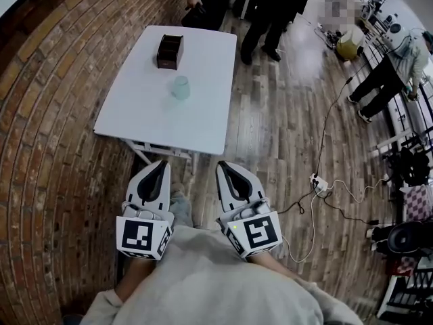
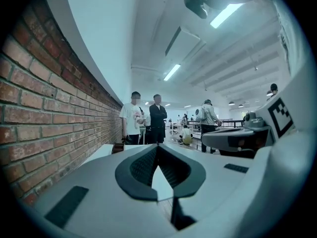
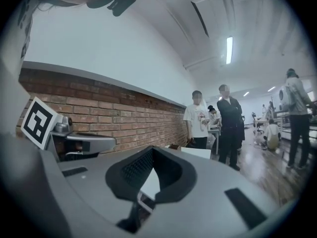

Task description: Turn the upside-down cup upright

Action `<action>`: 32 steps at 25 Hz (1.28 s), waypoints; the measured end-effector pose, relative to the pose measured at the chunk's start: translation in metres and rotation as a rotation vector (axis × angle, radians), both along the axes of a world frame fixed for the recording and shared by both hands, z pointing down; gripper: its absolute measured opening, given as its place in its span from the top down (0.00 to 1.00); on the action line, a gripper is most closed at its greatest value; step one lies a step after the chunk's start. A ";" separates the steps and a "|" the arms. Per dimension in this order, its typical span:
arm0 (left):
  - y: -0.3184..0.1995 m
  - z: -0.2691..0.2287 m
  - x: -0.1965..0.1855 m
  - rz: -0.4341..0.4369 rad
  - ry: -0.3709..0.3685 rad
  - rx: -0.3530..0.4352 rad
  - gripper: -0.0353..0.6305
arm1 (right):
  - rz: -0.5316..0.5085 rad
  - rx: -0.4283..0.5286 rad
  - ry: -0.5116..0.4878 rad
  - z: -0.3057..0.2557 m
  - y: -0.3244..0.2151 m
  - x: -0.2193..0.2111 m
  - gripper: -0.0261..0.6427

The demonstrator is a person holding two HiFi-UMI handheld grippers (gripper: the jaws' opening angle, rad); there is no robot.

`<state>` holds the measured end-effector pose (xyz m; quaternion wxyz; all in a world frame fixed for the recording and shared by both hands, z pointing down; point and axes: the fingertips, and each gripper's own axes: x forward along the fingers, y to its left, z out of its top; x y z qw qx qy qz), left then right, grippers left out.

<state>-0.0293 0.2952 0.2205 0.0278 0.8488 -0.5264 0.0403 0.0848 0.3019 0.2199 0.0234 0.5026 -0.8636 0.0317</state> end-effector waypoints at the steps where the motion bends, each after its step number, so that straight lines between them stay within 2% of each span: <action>1: -0.009 0.000 -0.001 0.002 0.001 -0.001 0.93 | 0.002 -0.001 0.002 0.000 -0.008 -0.002 0.95; 22: -0.212 0.007 -0.047 0.132 0.010 -0.058 0.93 | 0.116 -0.038 0.028 0.000 -0.199 -0.054 0.95; 32: -0.265 0.018 -0.056 0.173 0.012 -0.086 0.93 | 0.151 -0.057 0.033 0.008 -0.248 -0.064 0.95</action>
